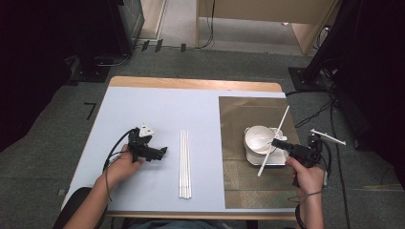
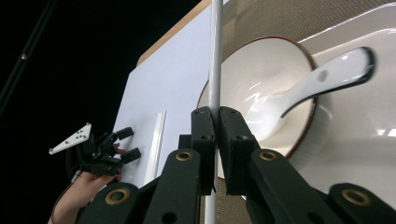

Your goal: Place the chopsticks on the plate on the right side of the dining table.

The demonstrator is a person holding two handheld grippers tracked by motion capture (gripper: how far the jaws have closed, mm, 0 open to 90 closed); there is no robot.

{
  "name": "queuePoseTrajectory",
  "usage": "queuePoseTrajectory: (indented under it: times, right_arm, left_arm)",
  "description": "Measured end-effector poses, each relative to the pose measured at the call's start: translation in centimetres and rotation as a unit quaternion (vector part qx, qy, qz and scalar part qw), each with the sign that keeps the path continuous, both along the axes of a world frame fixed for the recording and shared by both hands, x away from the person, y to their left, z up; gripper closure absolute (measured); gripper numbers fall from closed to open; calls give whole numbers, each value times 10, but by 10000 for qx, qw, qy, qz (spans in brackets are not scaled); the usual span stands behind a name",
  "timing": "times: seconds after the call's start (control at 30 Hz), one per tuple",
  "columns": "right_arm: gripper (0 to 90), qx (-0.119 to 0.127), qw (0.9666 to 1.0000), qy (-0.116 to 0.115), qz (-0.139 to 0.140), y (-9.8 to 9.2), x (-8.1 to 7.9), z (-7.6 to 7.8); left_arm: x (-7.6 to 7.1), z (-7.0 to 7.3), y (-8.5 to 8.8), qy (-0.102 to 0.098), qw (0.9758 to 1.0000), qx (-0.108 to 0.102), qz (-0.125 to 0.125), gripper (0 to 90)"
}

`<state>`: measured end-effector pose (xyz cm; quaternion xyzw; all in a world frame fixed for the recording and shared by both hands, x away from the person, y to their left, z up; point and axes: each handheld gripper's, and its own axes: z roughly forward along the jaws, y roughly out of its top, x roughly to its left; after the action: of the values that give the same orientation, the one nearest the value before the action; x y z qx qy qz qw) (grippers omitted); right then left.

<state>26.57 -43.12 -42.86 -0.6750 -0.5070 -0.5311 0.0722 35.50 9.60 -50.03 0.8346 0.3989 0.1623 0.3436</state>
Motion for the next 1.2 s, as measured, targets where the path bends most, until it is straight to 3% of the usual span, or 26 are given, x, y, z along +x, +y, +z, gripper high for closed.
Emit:
queuePoseTrajectory:
  times: [0.8, 1.2]
  right_arm:
    - [861, -455, 9979, 349, -297, -27, -3, -5]
    - [861, -466, 9967, 500, -444, -38, -3, -14]
  left_arm:
    - [0, 0, 0, -2, 10000, -1, 0, 0]
    - [0, 0, 0, -4, 10000, -1, -1, 0]
